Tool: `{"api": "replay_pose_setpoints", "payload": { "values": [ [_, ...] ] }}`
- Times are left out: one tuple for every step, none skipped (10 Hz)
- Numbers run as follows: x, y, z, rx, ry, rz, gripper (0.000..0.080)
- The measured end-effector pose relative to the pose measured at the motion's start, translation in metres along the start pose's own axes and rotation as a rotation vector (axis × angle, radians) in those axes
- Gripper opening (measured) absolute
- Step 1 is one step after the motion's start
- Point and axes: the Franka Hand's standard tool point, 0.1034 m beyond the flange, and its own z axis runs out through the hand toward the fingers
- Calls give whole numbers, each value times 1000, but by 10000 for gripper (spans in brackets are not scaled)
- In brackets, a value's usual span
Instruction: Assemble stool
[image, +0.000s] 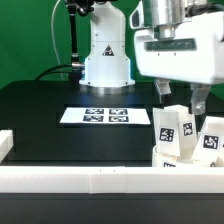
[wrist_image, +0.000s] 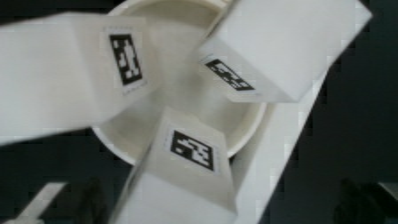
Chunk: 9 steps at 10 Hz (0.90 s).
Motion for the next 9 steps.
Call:
{"api": "replay_pose_setpoints", "payload": {
  "values": [
    [1, -1, -2, -4, -7, -133, 649],
    [0, -4, -3, 0, -5, -163, 649],
    [1, -2, -3, -2, -6, -256, 649],
    [1, -2, -2, -2, -6, -323, 649],
    [1, -2, -2, -8, -1, -431, 649],
    [2, -1, -2, -28, 14, -631, 649],
    [2, -2, -3, -35, 16, -717, 649],
    [2, -3, -5, -45, 18, -876, 649],
    [2, -3, -3, -46, 14, -967, 649]
  ]
}}
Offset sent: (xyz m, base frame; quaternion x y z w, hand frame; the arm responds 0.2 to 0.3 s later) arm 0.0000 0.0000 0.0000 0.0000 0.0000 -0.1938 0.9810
